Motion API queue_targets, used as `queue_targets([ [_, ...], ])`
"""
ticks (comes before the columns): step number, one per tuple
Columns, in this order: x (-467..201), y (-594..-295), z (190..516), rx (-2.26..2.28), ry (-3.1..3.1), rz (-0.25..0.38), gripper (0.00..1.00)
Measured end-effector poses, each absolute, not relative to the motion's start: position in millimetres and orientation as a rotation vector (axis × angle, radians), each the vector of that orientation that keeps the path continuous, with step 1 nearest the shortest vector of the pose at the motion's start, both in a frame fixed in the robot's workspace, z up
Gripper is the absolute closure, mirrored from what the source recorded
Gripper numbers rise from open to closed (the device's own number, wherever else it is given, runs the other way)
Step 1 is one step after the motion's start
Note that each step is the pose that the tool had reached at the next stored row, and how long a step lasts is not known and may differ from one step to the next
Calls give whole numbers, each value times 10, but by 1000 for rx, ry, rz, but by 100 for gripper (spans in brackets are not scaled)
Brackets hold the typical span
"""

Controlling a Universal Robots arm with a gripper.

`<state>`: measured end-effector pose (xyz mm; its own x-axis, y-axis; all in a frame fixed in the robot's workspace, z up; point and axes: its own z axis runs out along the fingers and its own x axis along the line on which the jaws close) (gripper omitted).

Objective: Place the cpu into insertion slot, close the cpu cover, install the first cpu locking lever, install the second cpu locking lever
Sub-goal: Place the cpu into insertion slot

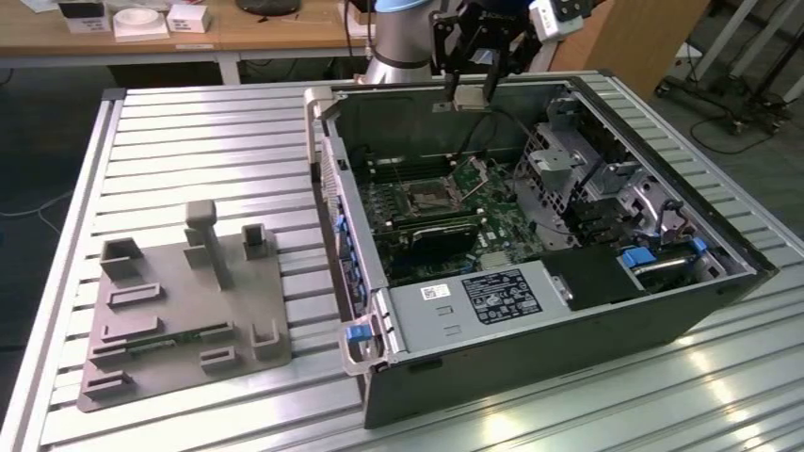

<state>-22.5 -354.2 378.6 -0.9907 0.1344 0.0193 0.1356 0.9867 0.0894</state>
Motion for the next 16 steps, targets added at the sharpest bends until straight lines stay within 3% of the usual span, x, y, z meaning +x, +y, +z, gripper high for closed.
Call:
queue_targets([
  [16,-225,-3543,3786,-250,-3116,-142,46],
])
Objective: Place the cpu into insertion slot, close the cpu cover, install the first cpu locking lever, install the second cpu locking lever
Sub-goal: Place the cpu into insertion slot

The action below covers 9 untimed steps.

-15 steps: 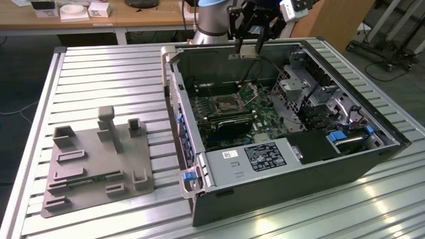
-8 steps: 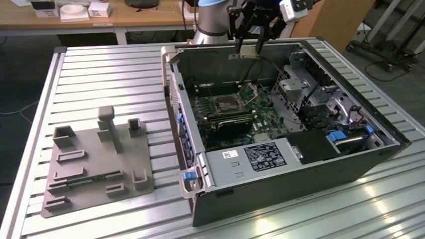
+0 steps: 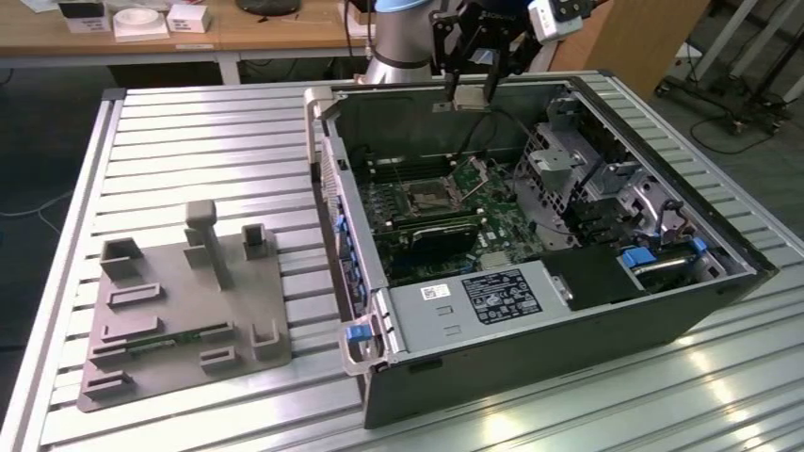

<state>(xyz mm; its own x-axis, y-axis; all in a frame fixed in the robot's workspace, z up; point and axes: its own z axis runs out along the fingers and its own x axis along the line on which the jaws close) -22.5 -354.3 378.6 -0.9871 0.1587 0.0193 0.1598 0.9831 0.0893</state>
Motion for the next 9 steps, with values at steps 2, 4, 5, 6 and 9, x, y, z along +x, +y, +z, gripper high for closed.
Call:
queue_targets([
  [2,-225,-3543,3786,-252,-3116,-142,46],
  [4,-225,-3543,3786,-254,-3116,-142,46],
  [5,-225,-3543,3786,-255,-3116,-142,46],
  [6,-225,-3543,3786,-257,-3116,-142,46],
  [9,-225,-3543,3786,-262,-3116,-142,46],
])
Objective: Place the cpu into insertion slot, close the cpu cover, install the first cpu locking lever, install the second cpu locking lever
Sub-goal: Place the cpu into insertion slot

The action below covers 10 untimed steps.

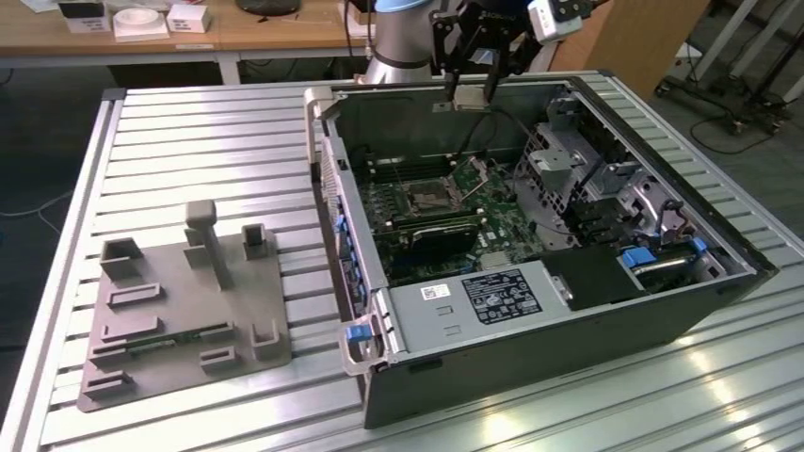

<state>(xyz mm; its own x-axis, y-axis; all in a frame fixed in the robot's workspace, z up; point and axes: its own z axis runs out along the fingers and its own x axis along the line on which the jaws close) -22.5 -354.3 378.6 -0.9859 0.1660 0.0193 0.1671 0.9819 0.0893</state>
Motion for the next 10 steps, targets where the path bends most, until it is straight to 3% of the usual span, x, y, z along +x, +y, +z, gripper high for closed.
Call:
queue_targets([
  [10,-225,-3543,3786,-299,-3113,-142,46],
])
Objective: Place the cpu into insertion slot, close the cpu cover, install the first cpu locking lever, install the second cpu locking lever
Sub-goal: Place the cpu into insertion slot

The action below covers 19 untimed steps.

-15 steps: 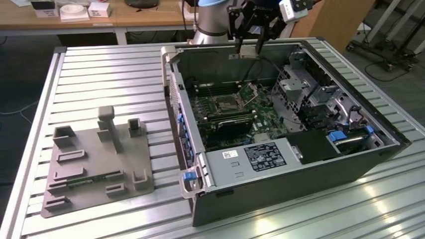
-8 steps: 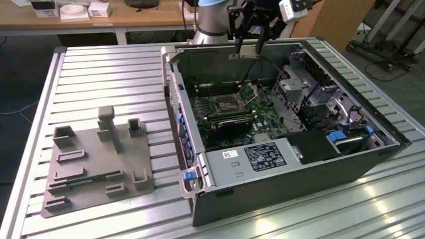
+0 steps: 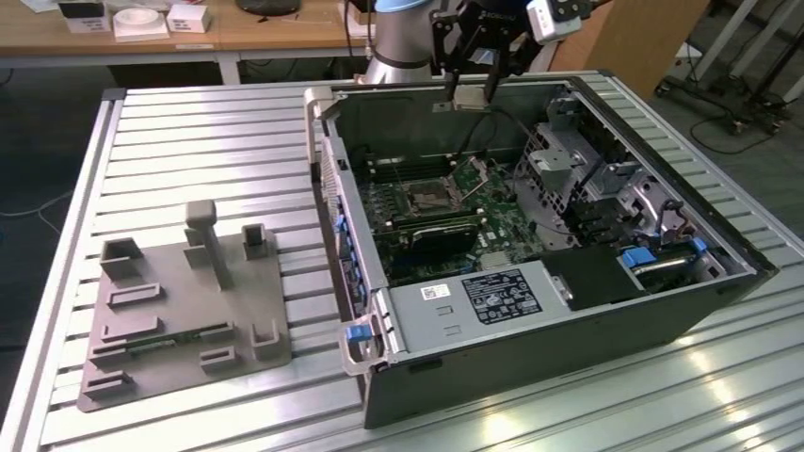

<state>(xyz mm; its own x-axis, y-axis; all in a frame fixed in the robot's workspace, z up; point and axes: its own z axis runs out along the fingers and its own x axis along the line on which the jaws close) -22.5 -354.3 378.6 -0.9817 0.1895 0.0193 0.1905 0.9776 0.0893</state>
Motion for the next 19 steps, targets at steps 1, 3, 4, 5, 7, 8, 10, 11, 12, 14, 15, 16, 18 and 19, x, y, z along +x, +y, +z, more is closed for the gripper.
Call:
queue_targets([
  [1,-225,-3543,3786,-303,-3113,-142,46],
  [3,-225,-3543,3786,-312,-3112,-142,46],
  [4,-225,-3543,3786,-318,-3112,-142,46],
  [5,-225,-3542,3785,-324,-3112,-142,46],
  [7,-225,-3543,3785,-335,-3111,-142,46],
  [8,-225,-3543,3786,-340,-3110,-142,46],
  [10,-225,-3543,3785,-348,-3110,-143,46],
  [11,-225,-3543,3785,-349,-3110,-143,46],
  [12,-225,-3543,3785,-349,-3110,-143,46],
  [14,-225,-3543,3785,-351,-3109,-143,46],
  [15,-225,-3543,3785,-351,-3109,-143,46],
  [16,-225,-3543,3785,-352,-3109,-143,46],
  [18,-225,-3543,3785,-354,-3109,-143,46],
  [19,-225,-3543,3785,-355,-3109,-143,46],
])
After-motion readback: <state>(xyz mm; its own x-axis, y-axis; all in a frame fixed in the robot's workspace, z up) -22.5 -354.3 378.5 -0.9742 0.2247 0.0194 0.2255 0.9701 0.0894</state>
